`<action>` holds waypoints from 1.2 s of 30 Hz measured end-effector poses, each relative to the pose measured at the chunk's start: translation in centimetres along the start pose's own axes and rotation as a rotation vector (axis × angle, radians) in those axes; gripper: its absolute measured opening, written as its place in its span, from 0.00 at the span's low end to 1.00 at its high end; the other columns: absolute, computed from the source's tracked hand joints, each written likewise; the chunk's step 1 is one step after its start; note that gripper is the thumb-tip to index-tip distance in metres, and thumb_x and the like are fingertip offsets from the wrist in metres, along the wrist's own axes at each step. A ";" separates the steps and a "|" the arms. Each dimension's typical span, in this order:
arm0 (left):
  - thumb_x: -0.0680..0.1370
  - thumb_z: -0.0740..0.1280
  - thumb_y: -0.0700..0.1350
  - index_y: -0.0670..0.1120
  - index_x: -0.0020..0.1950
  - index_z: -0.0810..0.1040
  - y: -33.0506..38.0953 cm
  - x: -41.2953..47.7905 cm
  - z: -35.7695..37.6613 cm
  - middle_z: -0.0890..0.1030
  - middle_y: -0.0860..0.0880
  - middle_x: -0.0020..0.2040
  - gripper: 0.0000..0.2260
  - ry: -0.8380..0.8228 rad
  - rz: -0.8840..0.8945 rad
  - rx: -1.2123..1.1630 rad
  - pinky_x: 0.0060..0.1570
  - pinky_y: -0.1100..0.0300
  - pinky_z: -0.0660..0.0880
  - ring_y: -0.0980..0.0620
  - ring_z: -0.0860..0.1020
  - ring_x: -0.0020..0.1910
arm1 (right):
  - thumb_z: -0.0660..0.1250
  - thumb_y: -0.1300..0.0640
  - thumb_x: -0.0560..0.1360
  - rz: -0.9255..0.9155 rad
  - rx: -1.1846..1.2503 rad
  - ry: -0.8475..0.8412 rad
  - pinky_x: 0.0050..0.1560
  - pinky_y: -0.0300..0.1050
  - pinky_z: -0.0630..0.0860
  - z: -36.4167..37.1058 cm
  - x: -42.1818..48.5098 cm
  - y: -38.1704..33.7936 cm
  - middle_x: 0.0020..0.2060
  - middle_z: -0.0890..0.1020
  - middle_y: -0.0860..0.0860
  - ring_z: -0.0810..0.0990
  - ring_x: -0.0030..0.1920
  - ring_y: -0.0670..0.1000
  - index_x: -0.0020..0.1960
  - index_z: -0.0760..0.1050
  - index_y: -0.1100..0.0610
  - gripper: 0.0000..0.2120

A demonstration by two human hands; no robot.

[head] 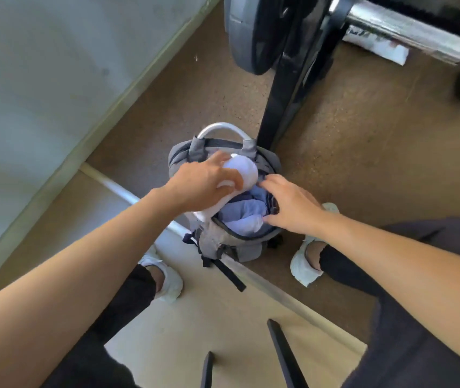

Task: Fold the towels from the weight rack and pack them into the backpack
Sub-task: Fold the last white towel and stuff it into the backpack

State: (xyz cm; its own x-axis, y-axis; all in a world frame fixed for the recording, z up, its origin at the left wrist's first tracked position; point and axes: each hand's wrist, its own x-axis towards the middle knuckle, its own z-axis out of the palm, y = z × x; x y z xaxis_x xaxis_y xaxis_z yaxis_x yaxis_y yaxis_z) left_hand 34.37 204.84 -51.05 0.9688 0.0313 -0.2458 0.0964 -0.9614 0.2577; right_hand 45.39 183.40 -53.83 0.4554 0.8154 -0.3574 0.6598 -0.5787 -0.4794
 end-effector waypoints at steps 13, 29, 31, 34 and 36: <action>0.84 0.59 0.45 0.64 0.82 0.53 -1.4 9.2 14.3 0.53 0.41 0.82 0.29 -0.432 0.347 0.408 0.45 0.46 0.77 0.39 0.79 0.58 | 0.79 0.51 0.70 0.086 0.019 -0.108 0.75 0.51 0.63 0.5 1.5 2.0 0.81 0.40 0.44 0.46 0.81 0.49 0.82 0.35 0.51 0.60; 0.79 0.68 0.44 0.64 0.76 0.58 -1.2 10.5 17.2 0.57 0.47 0.76 0.31 -0.559 0.060 0.239 0.61 0.39 0.74 0.36 0.70 0.67 | 0.83 0.50 0.64 0.154 0.025 -0.065 0.61 0.55 0.76 0.1 2.2 2.8 0.71 0.55 0.49 0.68 0.69 0.58 0.80 0.44 0.46 0.60; 0.75 0.69 0.47 0.59 0.76 0.58 -1.3 9.3 17.1 0.61 0.44 0.72 0.32 -0.436 0.052 0.159 0.64 0.39 0.68 0.36 0.67 0.67 | 0.83 0.50 0.64 0.201 0.055 -0.062 0.58 0.54 0.78 0.2 2.2 2.9 0.60 0.57 0.50 0.71 0.59 0.56 0.80 0.46 0.43 0.58; 0.68 0.73 0.61 0.51 0.75 0.60 -0.2 7.8 17.0 0.67 0.45 0.68 0.41 -0.260 -0.152 0.023 0.65 0.40 0.63 0.38 0.67 0.68 | 0.82 0.51 0.65 0.243 0.100 -0.136 0.57 0.55 0.78 0.4 2.1 3.0 0.62 0.57 0.51 0.75 0.54 0.56 0.79 0.42 0.39 0.59; 0.64 0.73 0.66 0.54 0.78 0.53 1.4 7.7 17.0 0.67 0.47 0.73 0.49 -0.273 -0.319 -0.069 0.68 0.35 0.61 0.35 0.64 0.72 | 0.82 0.53 0.66 0.243 0.110 -0.175 0.56 0.57 0.79 0.6 2.0 2.8 0.68 0.56 0.51 0.77 0.54 0.57 0.78 0.38 0.37 0.61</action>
State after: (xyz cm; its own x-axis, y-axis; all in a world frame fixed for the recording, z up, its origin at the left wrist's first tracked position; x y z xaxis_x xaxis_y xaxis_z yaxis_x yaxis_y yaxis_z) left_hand 38.07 199.04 -68.47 0.7925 0.2421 -0.5597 0.4060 -0.8943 0.1880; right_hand 47.80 183.40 -56.42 0.4756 0.6434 -0.5999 0.4714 -0.7622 -0.4438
